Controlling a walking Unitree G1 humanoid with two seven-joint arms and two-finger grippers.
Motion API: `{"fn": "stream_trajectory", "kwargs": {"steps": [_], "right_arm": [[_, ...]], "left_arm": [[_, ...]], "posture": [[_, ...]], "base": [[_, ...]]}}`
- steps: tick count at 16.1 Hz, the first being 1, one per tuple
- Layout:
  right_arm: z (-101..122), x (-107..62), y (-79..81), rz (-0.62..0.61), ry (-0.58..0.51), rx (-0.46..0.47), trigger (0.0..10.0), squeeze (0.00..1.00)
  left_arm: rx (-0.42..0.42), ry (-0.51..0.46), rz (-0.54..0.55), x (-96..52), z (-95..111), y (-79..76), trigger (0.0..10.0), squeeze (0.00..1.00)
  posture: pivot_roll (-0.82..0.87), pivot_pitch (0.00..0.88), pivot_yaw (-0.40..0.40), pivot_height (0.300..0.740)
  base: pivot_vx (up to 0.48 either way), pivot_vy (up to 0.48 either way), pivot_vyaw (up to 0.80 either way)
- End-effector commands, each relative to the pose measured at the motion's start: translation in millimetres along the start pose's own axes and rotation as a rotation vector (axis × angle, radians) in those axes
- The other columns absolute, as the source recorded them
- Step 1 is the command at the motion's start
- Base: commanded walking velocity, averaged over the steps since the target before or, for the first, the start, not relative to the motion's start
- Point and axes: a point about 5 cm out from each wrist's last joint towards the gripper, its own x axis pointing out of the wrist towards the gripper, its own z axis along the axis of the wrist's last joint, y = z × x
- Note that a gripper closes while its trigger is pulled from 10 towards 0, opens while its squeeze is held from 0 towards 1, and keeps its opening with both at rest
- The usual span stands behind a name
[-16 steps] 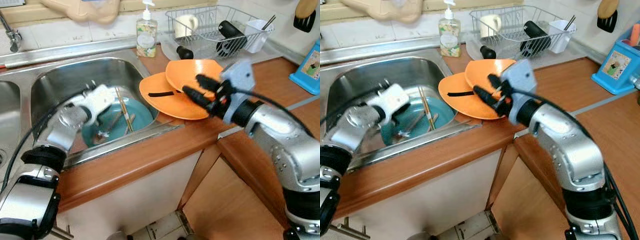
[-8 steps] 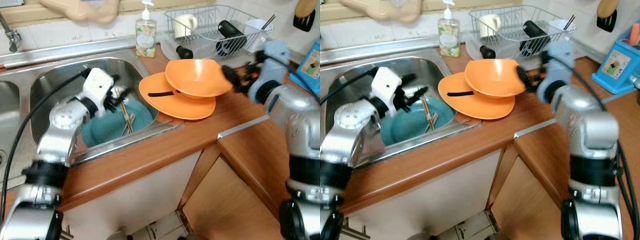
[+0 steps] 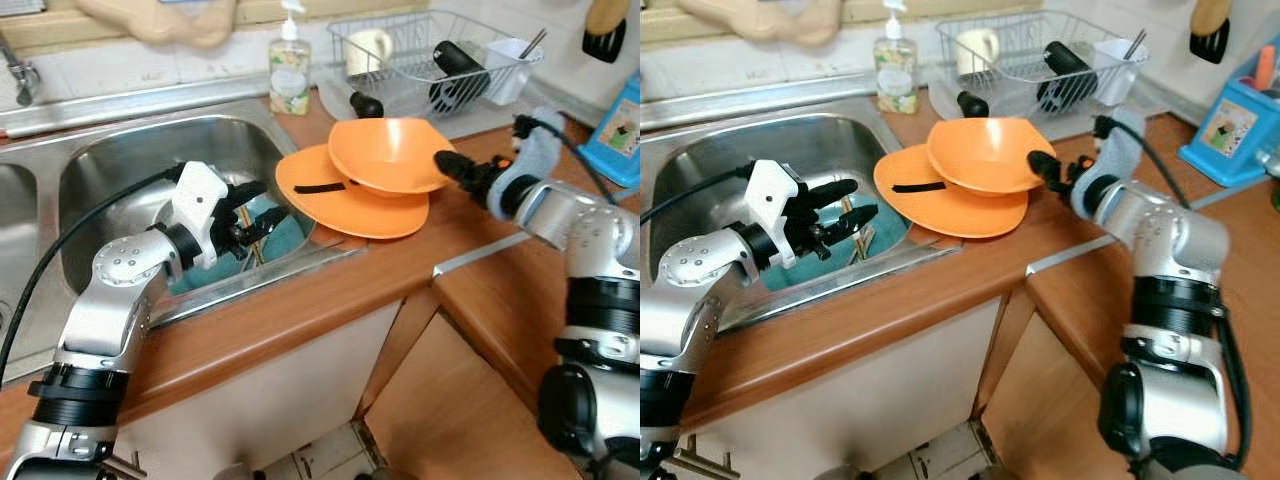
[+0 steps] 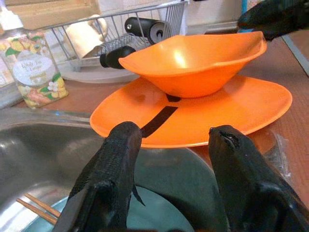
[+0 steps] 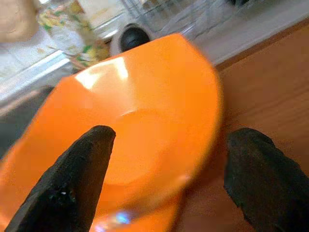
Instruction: Kitchen organization
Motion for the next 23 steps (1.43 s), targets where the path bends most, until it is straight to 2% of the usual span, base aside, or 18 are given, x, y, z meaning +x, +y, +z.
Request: {"fn": "stream_trajectory", "kwargs": {"steps": [1, 2, 3, 8, 23], "right_arm": [[3, 3.9, 2.6, 0.028, -0.008, 0.056, 3.5, 0.0], [1, 6.4, 2.2, 0.029, 0.0, 0.078, 2.9, 0.0], [-1, 8.8, 2.5, 0.037, 0.007, 0.1, 0.0, 0.0], [-6, 14.8, 2.2, 0.045, 0.012, 0.154, 0.0, 0.0], [-33, 9.8, 1.6, 0.038, 0.037, 0.181, 0.0, 0.0]], "left_arm": [[-0.007, 0.0, -0.019, 1.6, 3, -5.5, 10.0, 0.0], [-0.013, 0.002, -0.021, 1.5, 3, -6.5, 10.0, 0.0], [-0.015, 0.003, -0.022, 1.8, 4, -7.2, 10.0, 0.0], [-0.023, 0.015, -0.026, 3.1, 5, -9.0, 10.0, 0.0], [-0.015, 0.052, -0.044, 8.6, 1, -15.6, 10.0, 0.0]], "posture": [[-0.2, 0.0, -0.029, 0.74], [-0.2, 0.0, -0.029, 0.74], [-0.2, 0.0, -0.029, 0.74], [-0.2, 0.0, -0.023, 0.74], [-0.2, 0.0, -0.009, 0.74]], "base": [[0.0, 0.0, 0.0], [0.0, 0.0, 0.0], [0.0, 0.0, 0.0], [0.0, 0.0, 0.0], [0.0, 0.0, 0.0]]}}
